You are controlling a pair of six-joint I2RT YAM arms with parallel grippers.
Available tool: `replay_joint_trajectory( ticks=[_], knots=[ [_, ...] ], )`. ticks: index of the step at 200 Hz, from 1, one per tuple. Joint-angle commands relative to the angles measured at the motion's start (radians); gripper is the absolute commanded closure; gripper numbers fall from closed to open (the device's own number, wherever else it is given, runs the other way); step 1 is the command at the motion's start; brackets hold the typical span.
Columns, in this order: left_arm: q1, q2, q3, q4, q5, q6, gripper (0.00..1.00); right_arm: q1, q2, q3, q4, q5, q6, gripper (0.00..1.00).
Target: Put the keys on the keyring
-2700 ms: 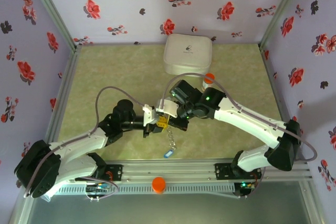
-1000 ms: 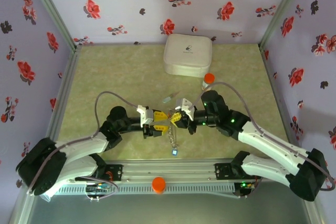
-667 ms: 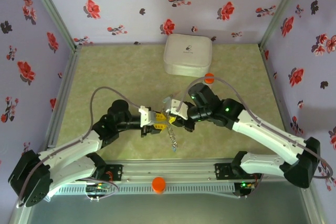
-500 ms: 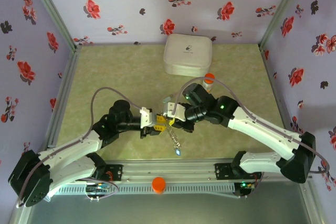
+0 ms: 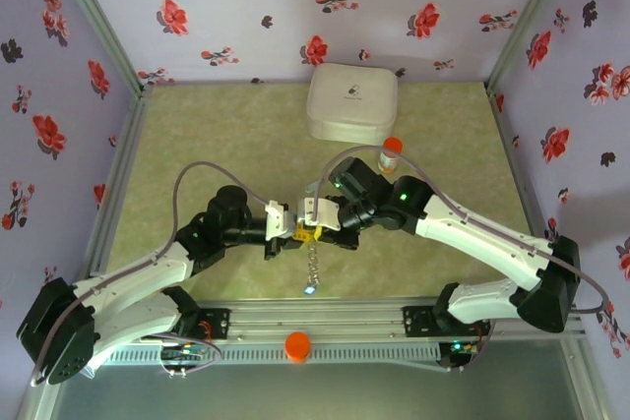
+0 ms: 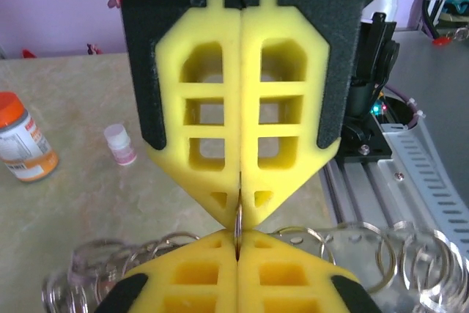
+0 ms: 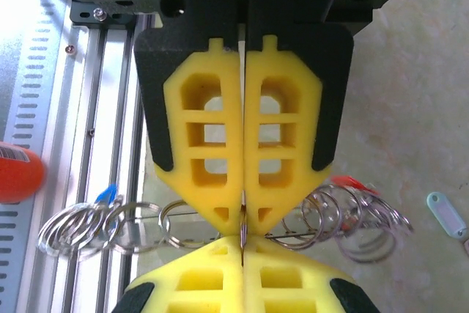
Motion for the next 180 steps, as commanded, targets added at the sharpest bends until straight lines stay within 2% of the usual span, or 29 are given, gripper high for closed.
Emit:
replay_joint_trajectory(
  ticks=[1, 13, 18, 41, 73, 112, 180],
  knots=[
    [-0.009, -0.011, 0.017, 0.015, 0.02, 0.021, 1.0, 0.01, -0.03, 0.012, 0.041, 0.008, 0.011, 1.0],
    [-0.008, -0.02, 0.01, 0.019, 0.015, 0.025, 1.0, -0.012, -0.089, -0.056, 0.135, -0.02, 0.052, 0.8],
    [-0.008, -0.024, 0.004, 0.026, 0.013, 0.026, 1.0, -0.028, -0.117, -0.094, 0.181, -0.048, 0.071, 0.75],
    [-0.008, -0.044, -0.034, 0.125, -0.005, 0.013, 1.0, -0.112, -0.228, -0.261, 0.375, -0.233, 0.141, 0.7],
    [-0.008, -0.05, -0.085, 0.283, -0.007, -0.048, 1.0, -0.128, -0.295, -0.41, 0.577, -0.261, 0.202, 0.71],
    [-0.008, -0.046, -0.111, 0.36, -0.005, -0.085, 1.0, -0.128, -0.29, -0.445, 0.63, -0.27, 0.236, 0.72],
    [-0.008, 0.007, -0.141, 0.542, 0.013, -0.182, 1.0, -0.127, -0.294, -0.47, 0.685, -0.266, 0.249, 0.84]
  ],
)
